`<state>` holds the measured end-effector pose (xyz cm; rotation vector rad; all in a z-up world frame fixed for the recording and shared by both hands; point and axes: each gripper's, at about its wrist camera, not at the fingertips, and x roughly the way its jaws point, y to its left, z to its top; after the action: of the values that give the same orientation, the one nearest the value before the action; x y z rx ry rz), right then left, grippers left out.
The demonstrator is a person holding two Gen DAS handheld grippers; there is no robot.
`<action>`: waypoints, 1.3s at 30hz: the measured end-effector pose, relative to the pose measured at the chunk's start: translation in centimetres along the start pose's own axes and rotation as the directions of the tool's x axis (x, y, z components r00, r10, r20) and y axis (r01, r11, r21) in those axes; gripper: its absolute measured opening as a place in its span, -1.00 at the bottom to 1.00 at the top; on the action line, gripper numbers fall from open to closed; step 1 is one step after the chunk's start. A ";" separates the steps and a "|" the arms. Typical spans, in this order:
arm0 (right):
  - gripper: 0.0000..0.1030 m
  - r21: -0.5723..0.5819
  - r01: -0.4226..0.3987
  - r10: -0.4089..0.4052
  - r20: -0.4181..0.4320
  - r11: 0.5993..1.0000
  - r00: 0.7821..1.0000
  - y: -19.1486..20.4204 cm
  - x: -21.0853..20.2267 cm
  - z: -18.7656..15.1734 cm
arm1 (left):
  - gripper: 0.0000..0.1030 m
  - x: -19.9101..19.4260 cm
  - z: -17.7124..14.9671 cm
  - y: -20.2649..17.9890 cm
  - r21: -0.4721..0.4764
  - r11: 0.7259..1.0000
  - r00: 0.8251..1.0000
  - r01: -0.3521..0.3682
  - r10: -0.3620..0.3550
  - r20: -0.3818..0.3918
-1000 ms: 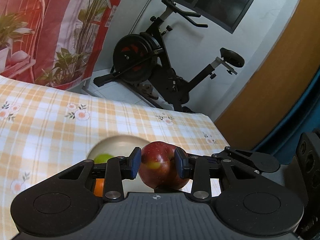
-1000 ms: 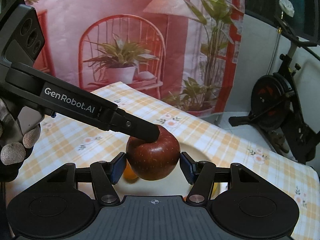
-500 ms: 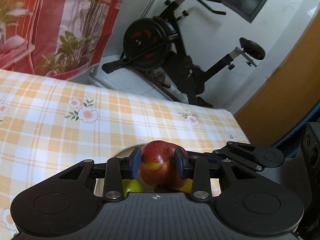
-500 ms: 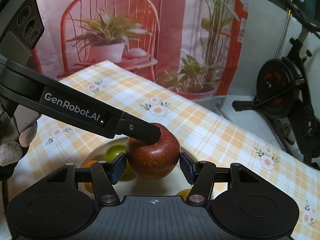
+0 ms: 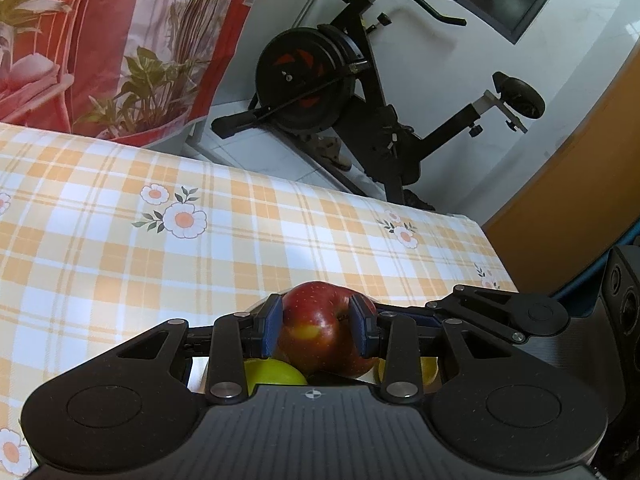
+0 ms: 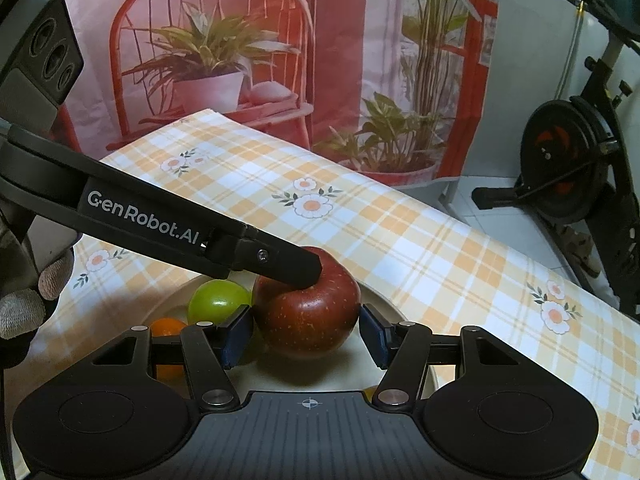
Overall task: Organize fruits
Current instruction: 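Lift the red apple with both tools and carry it over the plate, then lower the red apple onto the plate and open both tools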
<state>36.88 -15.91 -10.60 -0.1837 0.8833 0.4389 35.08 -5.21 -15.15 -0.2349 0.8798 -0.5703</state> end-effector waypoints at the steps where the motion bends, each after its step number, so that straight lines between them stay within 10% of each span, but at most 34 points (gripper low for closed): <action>1: 0.06 0.002 -0.001 0.001 0.004 1.000 1.000 -0.1 0.0 0.0 | -0.26 0.0 0.0 0.0 0.003 1.000 1.000 -0.003 0.003 0.003; 39: 0.08 0.054 0.071 -0.073 0.043 0.996 0.996 0.0 -4.9 -1.7 | -0.33 -1.7 -0.6 -1.8 0.062 0.991 0.993 -0.116 0.113 0.041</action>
<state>32.97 -17.92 -7.87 -0.1567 0.8407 0.3513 33.08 -5.69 -13.65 -0.1352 0.8314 -0.4849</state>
